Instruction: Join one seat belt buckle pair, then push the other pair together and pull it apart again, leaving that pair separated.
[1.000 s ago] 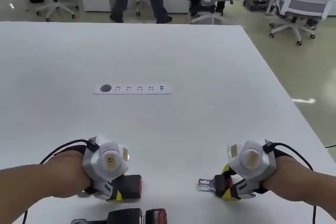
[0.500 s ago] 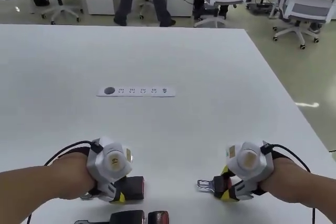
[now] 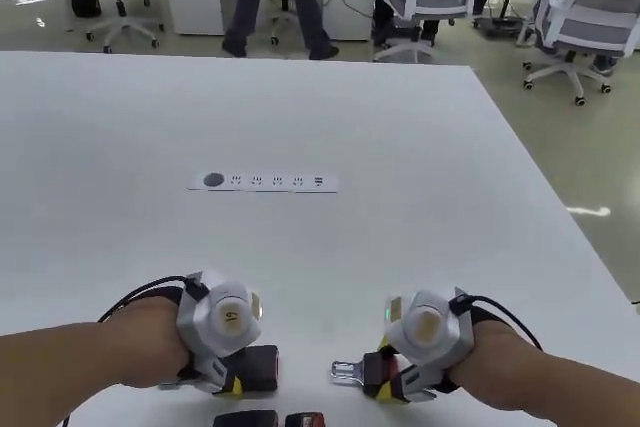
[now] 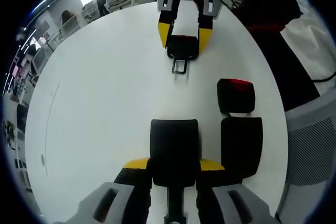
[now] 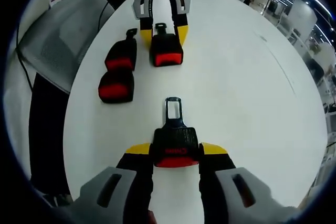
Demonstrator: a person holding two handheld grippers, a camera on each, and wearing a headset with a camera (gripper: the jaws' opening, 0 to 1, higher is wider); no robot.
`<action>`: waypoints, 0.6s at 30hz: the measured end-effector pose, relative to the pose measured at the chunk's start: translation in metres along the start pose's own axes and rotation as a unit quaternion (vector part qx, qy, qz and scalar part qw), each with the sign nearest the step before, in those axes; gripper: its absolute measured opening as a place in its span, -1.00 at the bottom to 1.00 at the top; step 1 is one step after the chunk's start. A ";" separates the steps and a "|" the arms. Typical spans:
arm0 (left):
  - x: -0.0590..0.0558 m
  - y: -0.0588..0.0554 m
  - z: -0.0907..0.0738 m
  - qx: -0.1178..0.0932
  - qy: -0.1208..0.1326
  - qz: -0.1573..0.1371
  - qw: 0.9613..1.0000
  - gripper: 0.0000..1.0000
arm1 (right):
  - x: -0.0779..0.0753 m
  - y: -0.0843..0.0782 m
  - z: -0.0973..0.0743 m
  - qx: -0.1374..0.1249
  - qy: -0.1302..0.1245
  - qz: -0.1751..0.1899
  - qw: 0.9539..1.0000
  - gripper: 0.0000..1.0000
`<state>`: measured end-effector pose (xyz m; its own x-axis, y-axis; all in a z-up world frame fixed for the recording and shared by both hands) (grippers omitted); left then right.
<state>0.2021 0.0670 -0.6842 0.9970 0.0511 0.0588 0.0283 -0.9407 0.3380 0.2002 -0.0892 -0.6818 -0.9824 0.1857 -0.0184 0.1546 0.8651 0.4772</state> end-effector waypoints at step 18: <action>0.001 -0.001 0.002 0.006 -0.006 0.020 1.000 -0.35 | 0.009 0.052 0.031 -0.009 0.004 -0.024 1.000 -0.38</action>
<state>0.2035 0.0672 -0.6864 0.9980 0.0094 0.0617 -0.0112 -0.9459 0.3242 0.2025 -0.0279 -0.6849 -0.9894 0.1414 -0.0346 0.1062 0.8639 0.4923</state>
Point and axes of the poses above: the centre of the closed fingertips' face, and the gripper's own axes: z roughly forward along the fingers, x roughly to its left, y roughly out of its top, the point moved 1 cm from there along -z, roughly backward along the fingers, and after that the axes turned 4 degrees about z, right-handed, at the moved point
